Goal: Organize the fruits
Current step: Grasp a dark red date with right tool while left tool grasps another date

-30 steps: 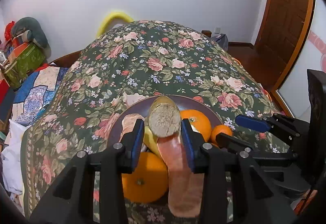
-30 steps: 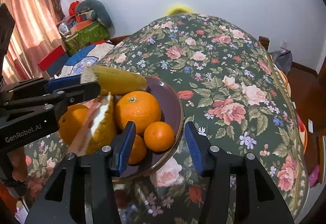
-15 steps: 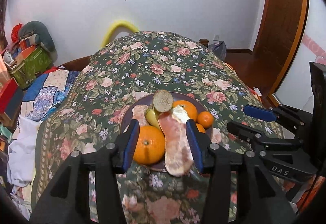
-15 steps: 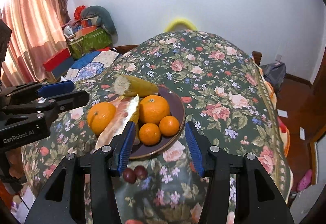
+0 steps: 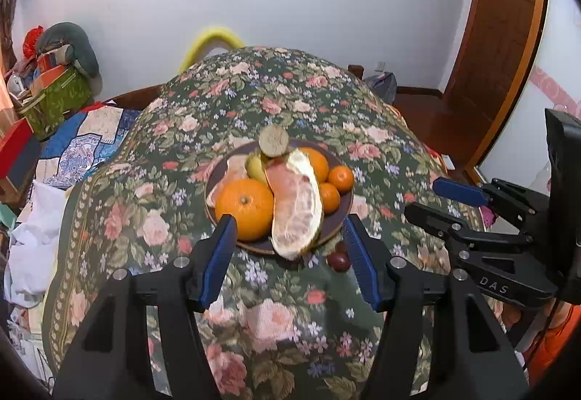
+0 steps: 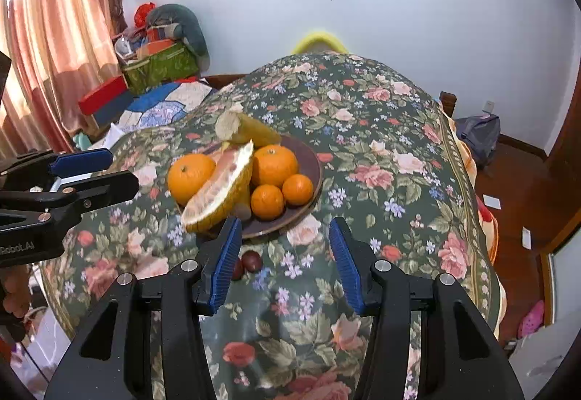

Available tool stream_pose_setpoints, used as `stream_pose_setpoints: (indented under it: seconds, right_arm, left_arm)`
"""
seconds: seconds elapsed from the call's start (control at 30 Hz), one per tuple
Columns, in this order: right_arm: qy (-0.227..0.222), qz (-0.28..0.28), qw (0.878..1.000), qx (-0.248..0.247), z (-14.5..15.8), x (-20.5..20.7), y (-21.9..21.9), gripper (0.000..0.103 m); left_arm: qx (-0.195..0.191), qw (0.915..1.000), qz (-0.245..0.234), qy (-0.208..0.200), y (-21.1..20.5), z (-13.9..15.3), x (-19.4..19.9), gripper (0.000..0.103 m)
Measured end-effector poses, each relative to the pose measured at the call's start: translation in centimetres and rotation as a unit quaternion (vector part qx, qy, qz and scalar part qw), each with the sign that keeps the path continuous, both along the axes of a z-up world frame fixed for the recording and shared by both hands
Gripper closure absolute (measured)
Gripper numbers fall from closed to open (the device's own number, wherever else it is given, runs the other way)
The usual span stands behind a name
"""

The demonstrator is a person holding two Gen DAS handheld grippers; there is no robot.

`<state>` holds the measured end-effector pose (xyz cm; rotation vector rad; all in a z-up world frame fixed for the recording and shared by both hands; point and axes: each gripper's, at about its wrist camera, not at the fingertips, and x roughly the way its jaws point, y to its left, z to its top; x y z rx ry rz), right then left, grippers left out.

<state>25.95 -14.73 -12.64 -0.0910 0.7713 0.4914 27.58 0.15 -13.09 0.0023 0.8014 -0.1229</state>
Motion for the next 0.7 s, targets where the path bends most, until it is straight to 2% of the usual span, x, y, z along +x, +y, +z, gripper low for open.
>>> stream_pose_setpoints:
  seconds: [0.2, 0.5, 0.67, 0.7]
  right_arm:
    - [0.021, 0.003, 1.000, -0.012, -2.3, 0.1, 0.4, 0.056]
    - [0.053, 0.028, 0.998, -0.020, -5.3, 0.6, 2.1, 0.056]
    - [0.073, 0.036, 0.997, -0.016, -6.6, 1.0, 2.4, 0.063]
    - [0.076, 0.038, 0.996, -0.014, -6.7, 1.1, 2.5, 0.063]
  left_arm:
    - [-0.012, 0.9998, -0.006, 0.014, -0.2, -1.6, -0.6, 0.043]
    - [-0.007, 0.9992, -0.014, 0.038, -0.2, -4.4, -0.2, 0.043]
    - [-0.004, 0.9982, -0.020, 0.056, -0.2, -6.2, 0.2, 0.044]
    - [-0.004, 0.9981, -0.021, 0.058, -0.1, -6.5, 0.2, 0.047]
